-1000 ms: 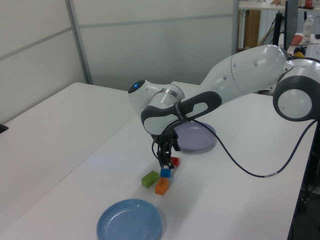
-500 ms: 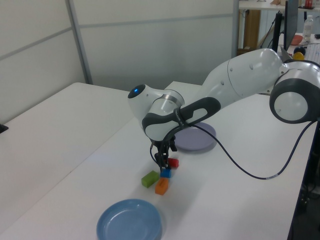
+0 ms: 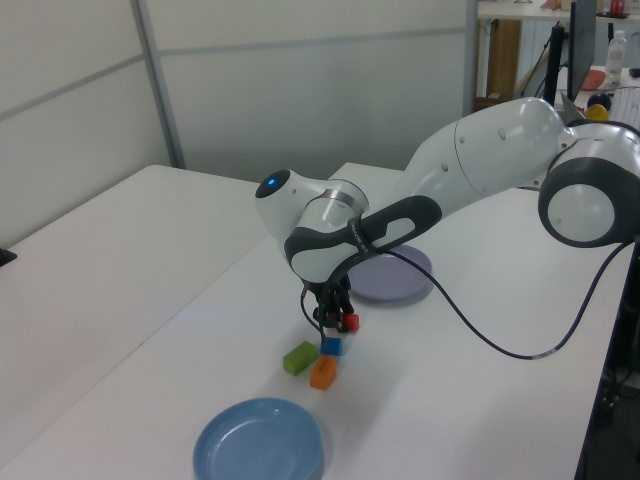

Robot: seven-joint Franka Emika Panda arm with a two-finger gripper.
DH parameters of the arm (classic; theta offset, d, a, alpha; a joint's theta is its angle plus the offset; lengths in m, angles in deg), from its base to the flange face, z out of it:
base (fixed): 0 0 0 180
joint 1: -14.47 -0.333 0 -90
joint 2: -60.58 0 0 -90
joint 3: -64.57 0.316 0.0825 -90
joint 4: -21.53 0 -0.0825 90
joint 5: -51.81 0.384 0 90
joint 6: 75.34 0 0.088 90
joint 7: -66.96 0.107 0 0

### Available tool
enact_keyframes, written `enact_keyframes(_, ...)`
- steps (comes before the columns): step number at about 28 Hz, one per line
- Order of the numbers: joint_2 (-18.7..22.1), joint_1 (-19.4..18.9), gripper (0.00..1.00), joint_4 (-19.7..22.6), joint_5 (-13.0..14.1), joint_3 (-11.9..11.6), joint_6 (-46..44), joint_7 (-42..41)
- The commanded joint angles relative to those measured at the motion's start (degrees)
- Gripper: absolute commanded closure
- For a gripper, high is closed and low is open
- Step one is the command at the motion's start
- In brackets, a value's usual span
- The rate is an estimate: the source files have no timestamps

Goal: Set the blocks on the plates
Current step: 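Lower the gripper onto the red block and close on it, then lift the red block and lower it onto the lavender plate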

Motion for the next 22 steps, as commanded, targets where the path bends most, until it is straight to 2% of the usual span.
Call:
enact_keyframes(1,0.4,-0.1,1.0,1.0,-0.3,-0.4,1.4,1.0)
enact_keyframes(9,1.0,0.1,1.0,0.5,0.1,-0.5,1.1,1.1)
enact_keyframes(13,4.8,2.6,1.0,0.1,4.9,-0.6,0.8,0.3)
enact_keyframes(15,5.8,3.8,1.0,-1.5,7.4,-0.8,0.6,0.0)
enact_keyframes(16,5.9,3.9,1.0,-1.8,7.6,-1.0,0.5,0.0)
enact_keyframes(22,5.7,4.0,1.0,-1.9,7.4,-5.4,1.2,-0.2)
